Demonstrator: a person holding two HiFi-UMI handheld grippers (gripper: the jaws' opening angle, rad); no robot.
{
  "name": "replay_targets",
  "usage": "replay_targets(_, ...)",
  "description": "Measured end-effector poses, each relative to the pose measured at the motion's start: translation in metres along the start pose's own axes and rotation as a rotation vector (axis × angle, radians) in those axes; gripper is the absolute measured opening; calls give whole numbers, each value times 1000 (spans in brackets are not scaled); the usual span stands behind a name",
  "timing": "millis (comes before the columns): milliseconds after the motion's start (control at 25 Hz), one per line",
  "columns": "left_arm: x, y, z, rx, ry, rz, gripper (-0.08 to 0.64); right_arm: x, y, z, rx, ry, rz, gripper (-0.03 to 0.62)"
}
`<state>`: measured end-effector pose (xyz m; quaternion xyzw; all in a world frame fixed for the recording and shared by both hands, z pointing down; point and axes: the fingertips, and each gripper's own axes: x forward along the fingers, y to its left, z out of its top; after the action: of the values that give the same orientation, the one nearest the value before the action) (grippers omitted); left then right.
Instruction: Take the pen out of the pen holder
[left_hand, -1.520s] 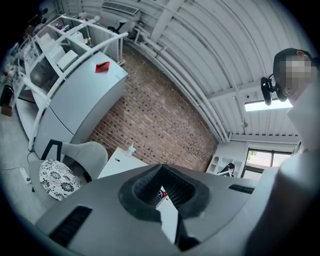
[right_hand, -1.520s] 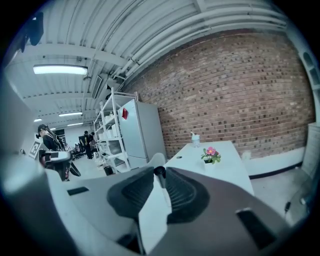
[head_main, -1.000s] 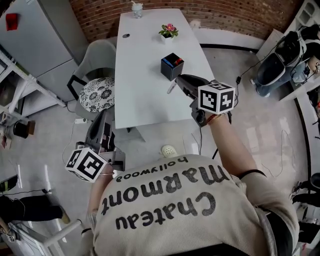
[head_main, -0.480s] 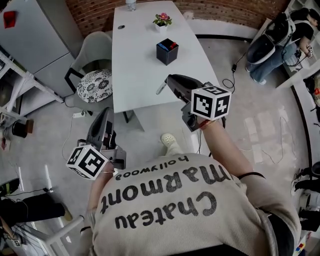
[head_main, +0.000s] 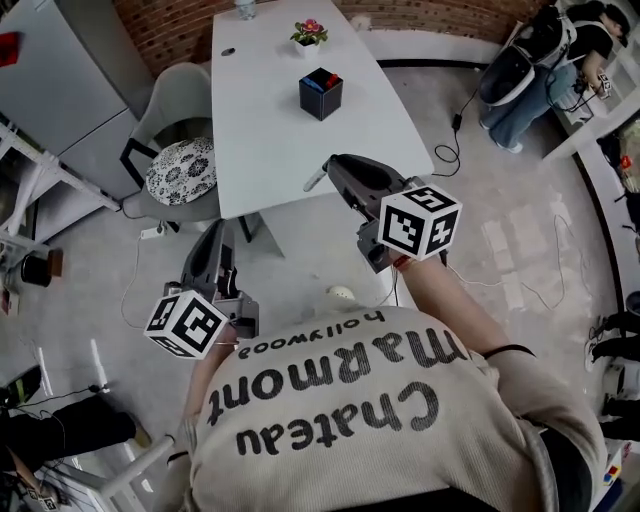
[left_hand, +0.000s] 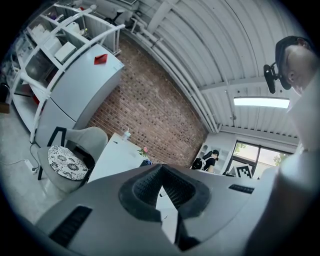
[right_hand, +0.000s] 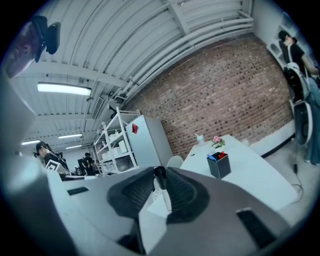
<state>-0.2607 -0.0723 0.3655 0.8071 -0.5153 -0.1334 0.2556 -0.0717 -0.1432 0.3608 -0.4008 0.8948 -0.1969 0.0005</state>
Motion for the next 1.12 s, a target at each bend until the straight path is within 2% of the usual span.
replay_targets(520, 33, -23, -11, -9, 19, -35, 2, -21, -28, -4, -21, 36, -13, 80)
replay_targets(1120, 64, -66, -24, -32, 16, -34, 2, -61, -79, 29, -31, 32, -56, 80)
